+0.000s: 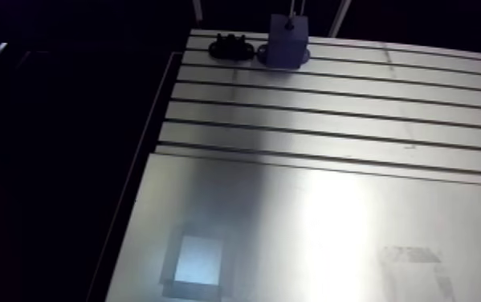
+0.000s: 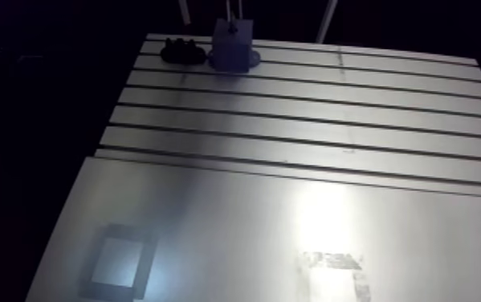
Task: Pick up the M10 bolt and insert it into the hex recess until seated.
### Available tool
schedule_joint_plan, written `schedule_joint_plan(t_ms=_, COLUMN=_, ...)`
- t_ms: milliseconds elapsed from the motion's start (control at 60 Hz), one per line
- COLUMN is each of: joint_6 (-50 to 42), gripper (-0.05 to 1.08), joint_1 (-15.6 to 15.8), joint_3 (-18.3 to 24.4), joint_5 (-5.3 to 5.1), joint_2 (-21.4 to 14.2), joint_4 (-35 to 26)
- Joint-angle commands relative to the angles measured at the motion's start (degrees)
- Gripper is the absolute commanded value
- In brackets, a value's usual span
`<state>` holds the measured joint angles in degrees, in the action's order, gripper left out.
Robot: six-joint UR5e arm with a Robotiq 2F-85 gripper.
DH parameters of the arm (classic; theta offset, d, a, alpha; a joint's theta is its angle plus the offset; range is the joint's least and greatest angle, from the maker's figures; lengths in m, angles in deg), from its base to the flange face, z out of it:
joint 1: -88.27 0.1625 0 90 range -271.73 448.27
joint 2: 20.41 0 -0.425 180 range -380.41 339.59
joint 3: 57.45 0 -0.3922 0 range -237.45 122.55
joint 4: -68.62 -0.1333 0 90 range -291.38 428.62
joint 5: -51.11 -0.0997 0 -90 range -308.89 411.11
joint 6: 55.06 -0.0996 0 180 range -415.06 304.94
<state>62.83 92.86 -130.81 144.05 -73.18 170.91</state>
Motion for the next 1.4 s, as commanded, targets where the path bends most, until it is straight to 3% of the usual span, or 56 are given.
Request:
schedule_joint_plan(t_ms=17, joint_6=-0.2, gripper=0.77, joint_1=-0.1, joint_3=-0.7, joint_5=-0.07, joint_2=0.0, joint_4=1.7)
schedule_joint_plan(t_ms=33, joint_6=-0.2, gripper=0.69, joint_1=-0.1, joint_3=-0.9, joint_5=-0.15, joint_2=0.0, joint_4=2.5)
schedule_joint_plan(t_ms=117, joint_6=-0.3, gripper=0.53, joint_1=-0.1, joint_3=-1.5, joint_5=-0.09, joint_2=-0.1, joint_4=3.9)
schedule_joint_plan(t_ms=133, joint_6=-0.5, gripper=0.42, joint_1=-0.1, joint_3=-1.8, joint_5=-0.01, joint_2=-0.1, joint_4=4.5)
schedule_joint_plan(t_ms=150, joint_6=-0.5, gripper=0.42, joint_1=-0.1, joint_3=-1.8, joint_5=-0.01, joint_2=-0.1, joint_4=4.5)
schedule_joint_plan(t_ms=183, joint_6=-0.8, gripper=0.09, joint_1=0.0, joint_3=-2.0, joint_5=0.17, joint_2=-0.1, joint_4=4.9)
schedule_joint_plan(t_ms=283, joint_6=-0.9, gripper=0.02, joint_1=-0.1, joint_3=-2.3, joint_5=0.02, joint_2=-0.2, joint_4=5.0)
schedule_joint_plan(t_ms=1083, joint_6=-6.5, gripper=0.06, joint_1=-0.3, joint_3=-1.4, joint_5=-0.61, joint_2=-1.1, joint_4=5.0)
schedule_joint_plan(t_ms=1217, joint_6=-11.8, gripper=0.16, joint_1=-0.3, joint_3=-1.4, joint_5=-0.45, joint_2=-1.3, joint_4=4.9)
schedule_joint_plan(t_ms=1283, joint_6=-14.2, gripper=0.31, joint_1=0.0, joint_3=-2.2, joint_5=-0.68, joint_2=-1.9, joint_4=5.0)
schedule_joint_plan(t_ms=1400, joint_6=-18.4, gripper=0.44, joint_1=0.4, joint_3=-2.8, joint_5=-0.70, joint_2=-2.0, joint_4=5.0)
